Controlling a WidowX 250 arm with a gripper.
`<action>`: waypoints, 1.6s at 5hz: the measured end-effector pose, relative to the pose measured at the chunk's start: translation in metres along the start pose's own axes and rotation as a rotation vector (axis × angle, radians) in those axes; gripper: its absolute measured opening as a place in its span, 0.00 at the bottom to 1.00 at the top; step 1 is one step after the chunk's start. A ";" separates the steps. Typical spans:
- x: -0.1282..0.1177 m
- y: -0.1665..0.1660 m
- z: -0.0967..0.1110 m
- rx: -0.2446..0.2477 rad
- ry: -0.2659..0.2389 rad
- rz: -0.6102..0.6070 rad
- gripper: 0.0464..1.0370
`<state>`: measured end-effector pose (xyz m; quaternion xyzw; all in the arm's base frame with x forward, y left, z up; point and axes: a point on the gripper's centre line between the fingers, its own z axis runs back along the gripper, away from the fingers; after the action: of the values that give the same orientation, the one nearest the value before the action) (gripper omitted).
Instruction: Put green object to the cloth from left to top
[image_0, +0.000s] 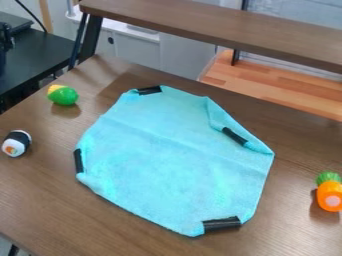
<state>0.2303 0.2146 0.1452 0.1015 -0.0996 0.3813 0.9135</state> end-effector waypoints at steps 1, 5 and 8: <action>-0.003 -0.001 -0.010 -0.001 0.040 0.006 0.96; 0.088 -0.052 -0.070 -0.194 0.071 0.307 0.96; 0.107 -0.081 -0.104 -0.182 -0.180 0.502 0.96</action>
<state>0.3730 0.2579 0.0639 0.0244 -0.2361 0.5745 0.7833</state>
